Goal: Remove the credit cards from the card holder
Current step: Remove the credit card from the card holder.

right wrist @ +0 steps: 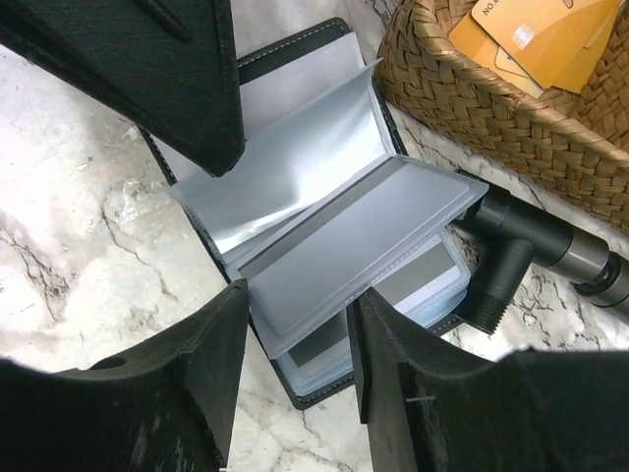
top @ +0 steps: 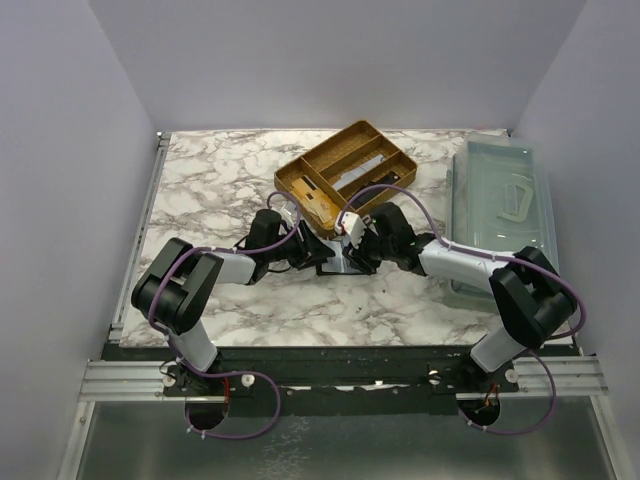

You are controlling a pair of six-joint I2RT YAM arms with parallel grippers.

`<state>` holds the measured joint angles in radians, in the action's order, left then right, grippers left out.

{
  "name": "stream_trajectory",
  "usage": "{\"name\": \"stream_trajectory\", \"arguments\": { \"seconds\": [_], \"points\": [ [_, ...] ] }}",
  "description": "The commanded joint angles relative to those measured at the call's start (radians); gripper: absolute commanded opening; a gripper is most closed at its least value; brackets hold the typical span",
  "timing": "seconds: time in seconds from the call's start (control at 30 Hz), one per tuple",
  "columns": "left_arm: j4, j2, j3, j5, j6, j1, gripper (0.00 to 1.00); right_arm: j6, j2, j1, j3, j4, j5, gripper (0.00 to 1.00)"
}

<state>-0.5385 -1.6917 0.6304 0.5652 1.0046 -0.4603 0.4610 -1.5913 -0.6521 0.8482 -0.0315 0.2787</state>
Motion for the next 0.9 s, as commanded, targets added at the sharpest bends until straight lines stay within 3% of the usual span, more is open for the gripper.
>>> {"name": "stream_trajectory", "arguments": {
  "seconds": [0.0,0.43,0.63,0.7,0.73,0.77,0.8,0.87],
  "points": [
    [-0.032,0.02,0.012,0.022,-0.036,-0.003,0.47,-0.036,0.003,0.017,0.028,0.004,0.039,0.48],
    [-0.026,0.068,0.024,0.032,-0.068,-0.003,0.48,-0.253,-0.078,0.158,0.086,-0.047,0.369,0.55],
    [-0.025,0.089,0.01,0.035,-0.068,-0.003,0.48,-0.368,-0.158,0.189,0.126,-0.051,0.435,0.54],
    [-0.025,0.102,0.005,0.037,-0.073,-0.003,0.48,-0.414,-0.177,0.199,0.132,-0.04,0.439,0.48],
    [-0.025,0.112,0.003,0.038,-0.079,-0.003,0.48,-0.439,-0.183,0.206,0.131,-0.032,0.446,0.41],
    [-0.025,0.125,0.002,0.041,-0.085,-0.003,0.48,-0.455,-0.186,0.213,0.13,-0.023,0.451,0.31],
    [-0.025,0.14,0.0,0.045,-0.094,-0.003,0.48,-0.499,-0.188,0.221,0.13,-0.019,0.451,0.14],
    [-0.025,0.178,0.001,0.064,-0.111,-0.004,0.48,-0.546,-0.183,0.246,0.125,-0.005,0.468,0.01]
  ]
}}
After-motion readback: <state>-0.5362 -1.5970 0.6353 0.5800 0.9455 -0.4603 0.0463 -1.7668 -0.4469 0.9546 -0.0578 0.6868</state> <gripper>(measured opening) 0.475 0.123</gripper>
